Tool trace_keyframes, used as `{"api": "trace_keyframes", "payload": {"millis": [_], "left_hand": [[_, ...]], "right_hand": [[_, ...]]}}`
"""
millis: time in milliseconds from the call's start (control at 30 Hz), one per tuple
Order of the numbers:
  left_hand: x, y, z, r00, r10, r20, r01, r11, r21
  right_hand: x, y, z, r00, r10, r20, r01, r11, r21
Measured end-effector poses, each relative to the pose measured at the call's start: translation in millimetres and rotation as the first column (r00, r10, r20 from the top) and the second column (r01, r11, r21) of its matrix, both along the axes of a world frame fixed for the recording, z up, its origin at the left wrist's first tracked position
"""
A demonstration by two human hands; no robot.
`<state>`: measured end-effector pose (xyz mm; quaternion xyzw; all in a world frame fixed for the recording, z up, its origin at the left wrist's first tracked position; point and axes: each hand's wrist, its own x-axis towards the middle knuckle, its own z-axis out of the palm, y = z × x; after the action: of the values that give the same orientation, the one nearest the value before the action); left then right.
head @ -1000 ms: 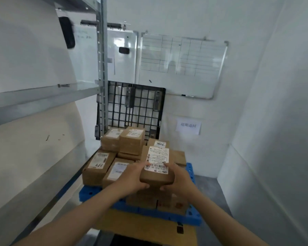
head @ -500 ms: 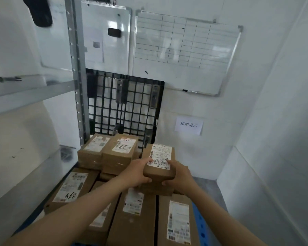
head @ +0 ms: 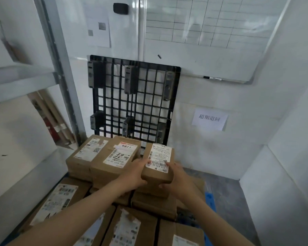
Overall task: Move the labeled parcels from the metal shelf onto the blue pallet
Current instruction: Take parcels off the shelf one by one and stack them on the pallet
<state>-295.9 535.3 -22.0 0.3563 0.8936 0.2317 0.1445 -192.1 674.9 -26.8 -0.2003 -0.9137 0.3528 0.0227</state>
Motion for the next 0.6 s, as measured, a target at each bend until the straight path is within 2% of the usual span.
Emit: {"api": "trace_keyframes", "payload": {"millis": [333,600], "left_hand": [[-2,0,11,0.999,-0.032,0.017,0.033,0.996,-0.082],[5,-46,26,0.991,0.112,-0.076,-0.112,0.994,0.012]], "right_hand": [[-1,7,5,0.996,0.076,0.04,-0.077,0.997,0.024],[-28,-22,38,0.959,0.281,-0.038,-0.264,0.935,0.238]]}}
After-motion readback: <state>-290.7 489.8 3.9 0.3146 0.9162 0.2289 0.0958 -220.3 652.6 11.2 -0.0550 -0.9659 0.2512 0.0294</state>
